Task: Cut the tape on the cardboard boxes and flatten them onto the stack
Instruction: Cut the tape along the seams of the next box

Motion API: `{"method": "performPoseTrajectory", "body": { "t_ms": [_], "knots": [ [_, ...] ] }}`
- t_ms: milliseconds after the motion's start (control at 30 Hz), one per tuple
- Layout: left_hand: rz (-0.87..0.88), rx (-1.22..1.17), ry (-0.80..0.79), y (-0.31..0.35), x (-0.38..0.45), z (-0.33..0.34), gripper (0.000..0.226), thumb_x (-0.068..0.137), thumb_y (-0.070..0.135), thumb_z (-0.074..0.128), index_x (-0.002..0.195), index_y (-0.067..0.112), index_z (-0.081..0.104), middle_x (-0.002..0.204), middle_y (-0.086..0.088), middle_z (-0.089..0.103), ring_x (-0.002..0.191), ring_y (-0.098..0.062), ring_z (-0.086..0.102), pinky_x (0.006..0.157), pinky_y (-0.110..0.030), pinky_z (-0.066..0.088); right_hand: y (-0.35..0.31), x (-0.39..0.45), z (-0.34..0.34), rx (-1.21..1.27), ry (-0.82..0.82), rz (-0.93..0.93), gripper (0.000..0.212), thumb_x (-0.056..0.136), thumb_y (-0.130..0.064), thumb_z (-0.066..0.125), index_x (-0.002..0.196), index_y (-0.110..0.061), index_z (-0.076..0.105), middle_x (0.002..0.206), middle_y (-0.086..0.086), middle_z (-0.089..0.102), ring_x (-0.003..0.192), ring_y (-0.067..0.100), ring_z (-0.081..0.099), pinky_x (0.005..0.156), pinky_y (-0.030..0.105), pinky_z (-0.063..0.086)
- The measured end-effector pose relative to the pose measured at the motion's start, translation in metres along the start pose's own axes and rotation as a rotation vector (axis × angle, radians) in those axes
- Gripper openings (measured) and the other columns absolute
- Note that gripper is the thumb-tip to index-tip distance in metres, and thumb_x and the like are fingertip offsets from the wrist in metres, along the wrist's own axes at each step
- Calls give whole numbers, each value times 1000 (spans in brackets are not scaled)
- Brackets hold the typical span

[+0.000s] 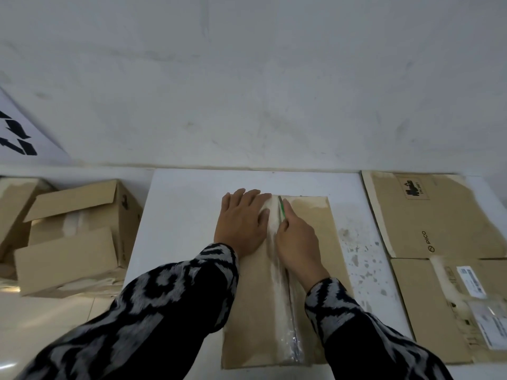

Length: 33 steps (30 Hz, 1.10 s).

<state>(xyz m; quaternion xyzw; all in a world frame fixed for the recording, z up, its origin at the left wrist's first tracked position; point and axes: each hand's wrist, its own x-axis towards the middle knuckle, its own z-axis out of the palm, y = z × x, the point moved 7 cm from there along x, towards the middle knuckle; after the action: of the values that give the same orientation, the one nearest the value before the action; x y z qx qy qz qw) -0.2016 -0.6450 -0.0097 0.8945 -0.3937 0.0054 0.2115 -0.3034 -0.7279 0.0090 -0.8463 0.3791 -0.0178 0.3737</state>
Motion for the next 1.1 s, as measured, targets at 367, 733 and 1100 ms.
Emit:
{"method": "performPoseTrajectory", "body": {
  "t_ms": [367,733,1100],
  "knots": [
    [5,-5,6,-1,-1,0,45,96,37,30,134,28,52,134,7,53,125,-21,42,111,-42,24,-3,2,10,-38,-22,46,59,101,-21,29,157,-33,14,113,13,61,100,27,59,86,37,49],
    [8,2,0,-1,-1,2,45,97,38,29,135,29,51,135,7,52,126,-21,41,112,-44,25,-14,1,9,-70,-37,60,60,103,-24,32,159,-26,10,127,15,57,113,30,55,94,37,45],
    [12,10,-5,-2,-1,4,44,98,37,29,136,29,50,135,7,52,126,-21,41,111,-42,22,-22,5,4,-96,-93,70,58,105,-32,34,158,-23,14,132,12,57,119,29,53,88,28,39]
  ]
}}
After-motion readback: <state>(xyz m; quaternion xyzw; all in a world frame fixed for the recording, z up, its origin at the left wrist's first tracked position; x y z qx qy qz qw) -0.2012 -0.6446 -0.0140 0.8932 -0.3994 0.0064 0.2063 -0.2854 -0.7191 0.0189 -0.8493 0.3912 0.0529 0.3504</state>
